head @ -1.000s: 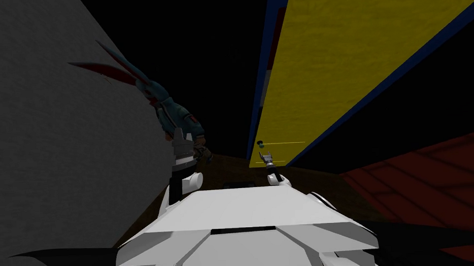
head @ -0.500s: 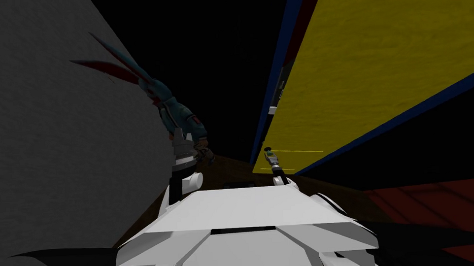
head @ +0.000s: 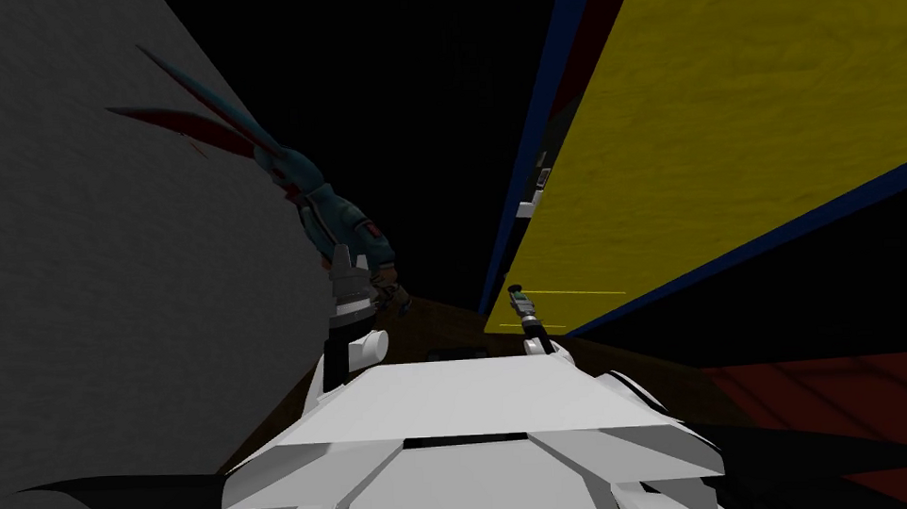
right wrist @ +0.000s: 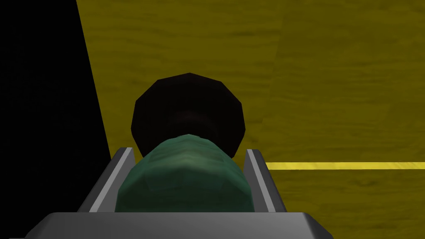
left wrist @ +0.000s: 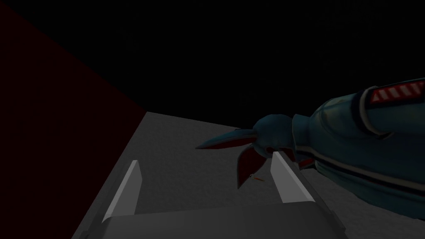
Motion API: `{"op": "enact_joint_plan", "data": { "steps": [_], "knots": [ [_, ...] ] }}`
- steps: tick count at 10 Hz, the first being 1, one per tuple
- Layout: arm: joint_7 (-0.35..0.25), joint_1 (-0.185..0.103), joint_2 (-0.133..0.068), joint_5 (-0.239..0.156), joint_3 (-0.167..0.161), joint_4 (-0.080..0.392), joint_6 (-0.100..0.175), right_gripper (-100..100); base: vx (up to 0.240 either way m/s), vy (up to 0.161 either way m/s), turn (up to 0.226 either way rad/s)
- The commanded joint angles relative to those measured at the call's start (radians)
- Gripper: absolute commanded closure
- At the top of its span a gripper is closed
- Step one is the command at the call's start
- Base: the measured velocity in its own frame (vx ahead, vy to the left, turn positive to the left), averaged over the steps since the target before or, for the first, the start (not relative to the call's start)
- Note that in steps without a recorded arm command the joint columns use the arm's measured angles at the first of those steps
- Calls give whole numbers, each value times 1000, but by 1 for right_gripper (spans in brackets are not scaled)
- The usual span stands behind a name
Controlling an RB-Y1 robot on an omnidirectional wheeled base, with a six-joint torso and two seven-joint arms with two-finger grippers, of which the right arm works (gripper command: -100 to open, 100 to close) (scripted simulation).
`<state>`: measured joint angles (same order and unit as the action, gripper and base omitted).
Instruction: Pull the door open
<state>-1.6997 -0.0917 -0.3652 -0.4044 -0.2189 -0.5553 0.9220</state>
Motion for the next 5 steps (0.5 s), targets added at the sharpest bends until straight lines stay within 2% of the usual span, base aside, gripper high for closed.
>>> {"op": "enact_joint_plan", "data": {
  "steps": [1, 3, 4, 5],
  "knots": [
    [-1, 1, 2, 0, -1, -1, 1, 100, -13, -1, 2],
    [-1, 1, 2, 0, -1, -1, 1, 100, -3, 0, -2],
    [-27, 11, -16, 11, -22, -1, 17, 100, -96, -5, 120],
    [-34, 13, -21, 15, -28, -1, 22, 100, -158, -54, 84]
  ]
}}
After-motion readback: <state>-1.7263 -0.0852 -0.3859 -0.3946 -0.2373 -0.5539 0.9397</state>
